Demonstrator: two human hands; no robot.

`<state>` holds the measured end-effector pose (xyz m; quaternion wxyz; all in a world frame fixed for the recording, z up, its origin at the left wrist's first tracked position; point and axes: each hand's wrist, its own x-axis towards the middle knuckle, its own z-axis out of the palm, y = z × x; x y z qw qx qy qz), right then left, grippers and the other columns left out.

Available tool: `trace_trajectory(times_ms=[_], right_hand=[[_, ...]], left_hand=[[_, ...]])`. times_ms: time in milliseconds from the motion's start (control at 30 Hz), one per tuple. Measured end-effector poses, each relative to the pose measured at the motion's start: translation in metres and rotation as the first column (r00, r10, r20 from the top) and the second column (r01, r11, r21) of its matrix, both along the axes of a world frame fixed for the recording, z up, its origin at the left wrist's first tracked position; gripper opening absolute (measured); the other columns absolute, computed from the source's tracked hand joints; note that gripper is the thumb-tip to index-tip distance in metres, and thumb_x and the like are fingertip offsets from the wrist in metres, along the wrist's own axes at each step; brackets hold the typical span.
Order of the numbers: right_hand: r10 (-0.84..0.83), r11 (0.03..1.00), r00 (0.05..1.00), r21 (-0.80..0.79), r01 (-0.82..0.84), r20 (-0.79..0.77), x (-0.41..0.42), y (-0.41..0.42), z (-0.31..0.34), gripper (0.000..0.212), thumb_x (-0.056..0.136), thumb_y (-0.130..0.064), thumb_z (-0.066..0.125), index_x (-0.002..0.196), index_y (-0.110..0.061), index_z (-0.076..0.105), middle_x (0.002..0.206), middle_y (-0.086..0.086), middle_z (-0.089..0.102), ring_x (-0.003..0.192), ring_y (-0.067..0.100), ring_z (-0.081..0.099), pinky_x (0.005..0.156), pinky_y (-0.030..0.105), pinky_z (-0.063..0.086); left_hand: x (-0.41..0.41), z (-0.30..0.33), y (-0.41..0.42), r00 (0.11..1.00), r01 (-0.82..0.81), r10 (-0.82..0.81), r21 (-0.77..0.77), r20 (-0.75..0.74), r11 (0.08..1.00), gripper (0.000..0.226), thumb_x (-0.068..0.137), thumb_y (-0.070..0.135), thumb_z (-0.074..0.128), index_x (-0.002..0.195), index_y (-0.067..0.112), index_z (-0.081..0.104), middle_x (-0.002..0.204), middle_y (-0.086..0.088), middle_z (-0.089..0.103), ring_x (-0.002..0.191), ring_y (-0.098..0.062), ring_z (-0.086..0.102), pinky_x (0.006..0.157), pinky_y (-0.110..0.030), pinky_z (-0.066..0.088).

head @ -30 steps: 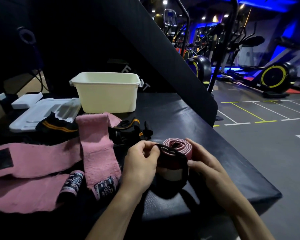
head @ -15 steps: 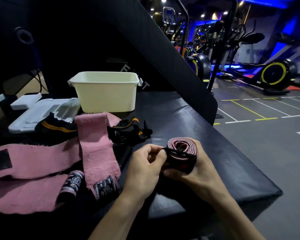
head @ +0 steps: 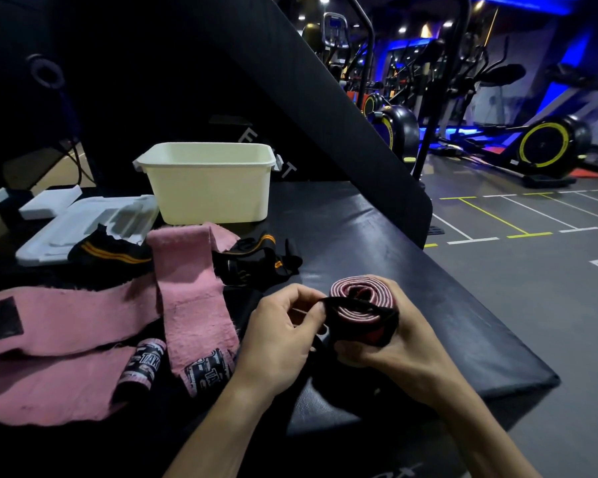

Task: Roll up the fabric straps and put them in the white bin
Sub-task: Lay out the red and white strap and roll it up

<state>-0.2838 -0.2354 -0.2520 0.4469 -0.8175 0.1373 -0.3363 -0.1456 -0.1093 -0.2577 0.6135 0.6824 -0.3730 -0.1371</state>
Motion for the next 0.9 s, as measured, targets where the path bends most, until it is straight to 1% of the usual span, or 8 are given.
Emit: trace_trajectory(times_ms=[133,267,400,533,633,733,800,900], right_hand=[[0.095,0.995,0.995,-0.007,-0.095,-0.01,-0.004,0.0,0.003,0.072,0.063,0.003,0.093,0.125,-0.017,0.062,0.121,-0.001,0.067,0.114,0.017,0.066,0.094,0.027,0.053],[0.232,0.972,0.971,0.051,-0.23,-0.059,-0.013,-0.008,0.006,0.08,0.065,0.009,0.09,0.133,-0.015,0.057,0.127,0.0,0.065,0.121,0.017,0.063,0.099,0.024,0.05],[0.244,0.969,0.96,0.083,-0.234,-0.135,-0.016,-0.011,-0.001,0.106,0.064,-0.019,0.095,0.153,-0.026,0.038,0.143,-0.007,0.056,0.135,0.011,0.053,0.114,0.032,0.042],[0.08,0.996,0.99,0.037,-0.076,-0.115,-0.013,-0.011,-0.001,0.127,0.049,-0.045,0.096,0.157,-0.028,0.031,0.134,-0.018,0.055,0.127,0.001,0.057,0.105,0.016,0.043],[-0.029,0.999,1.0,0.02,0.029,-0.007,-0.013,-0.011,-0.002,0.102,0.052,-0.045,0.093,0.142,-0.027,0.049,0.122,-0.019,0.069,0.118,0.0,0.063,0.101,0.018,0.049],[0.018,0.998,0.999,-0.052,-0.021,-0.042,-0.013,-0.005,0.002,0.065,0.078,-0.021,0.087,0.135,-0.025,0.055,0.128,-0.013,0.067,0.122,0.006,0.062,0.104,0.027,0.049],[0.043,0.998,0.996,-0.049,-0.046,-0.074,-0.012,-0.001,0.002,0.065,0.082,-0.013,0.084,0.136,-0.027,0.052,0.129,-0.014,0.065,0.123,0.005,0.061,0.104,0.026,0.048],[0.015,1.0,0.997,-0.008,-0.016,-0.076,-0.007,0.004,-0.002,0.08,0.069,-0.026,0.095,0.134,-0.027,0.048,0.125,-0.013,0.065,0.119,0.005,0.063,0.101,0.027,0.049]], left_hand=[[0.003,0.006,0.001,0.982,-0.082,0.078,0.02,0.173,0.996,0.016,0.092,0.012,0.071,0.086,0.026,0.075,0.074,0.01,0.075,0.068,-0.006,0.069,0.063,-0.015,0.051],[0.008,0.004,0.002,0.99,0.08,-0.079,-0.005,0.116,0.997,0.013,0.095,0.014,0.071,0.095,0.026,0.078,0.085,0.007,0.078,0.081,-0.014,0.075,0.077,-0.033,0.061],[0.004,0.001,0.002,0.99,0.081,-0.082,0.011,0.117,0.997,0.017,0.095,0.011,0.067,0.095,0.024,0.078,0.085,0.003,0.079,0.083,-0.025,0.075,0.079,-0.045,0.06],[-0.002,0.003,-0.001,0.987,-0.034,0.028,0.035,0.157,0.999,0.017,0.093,0.009,0.069,0.091,0.024,0.077,0.08,0.011,0.077,0.075,-0.01,0.073,0.073,-0.033,0.058],[-0.006,0.002,-0.005,0.986,-0.118,0.114,0.03,0.125,0.993,0.012,0.091,0.012,0.07,0.091,0.022,0.077,0.078,0.013,0.077,0.072,-0.001,0.072,0.071,-0.032,0.06],[-0.012,0.0,-0.008,0.978,-0.176,0.172,0.022,0.114,0.984,0.011,0.09,0.012,0.071,0.09,0.022,0.076,0.075,0.012,0.076,0.07,-0.003,0.072,0.07,-0.036,0.061],[-0.015,0.001,-0.01,0.968,-0.212,0.207,0.02,0.142,0.977,0.01,0.089,0.013,0.072,0.088,0.022,0.076,0.073,0.011,0.075,0.068,-0.001,0.07,0.069,-0.027,0.058],[-0.022,0.004,-0.01,0.957,-0.232,0.224,0.021,0.184,0.973,0.007,0.085,0.015,0.074,0.085,0.021,0.075,0.07,0.012,0.073,0.064,0.002,0.065,0.062,-0.012,0.046]])
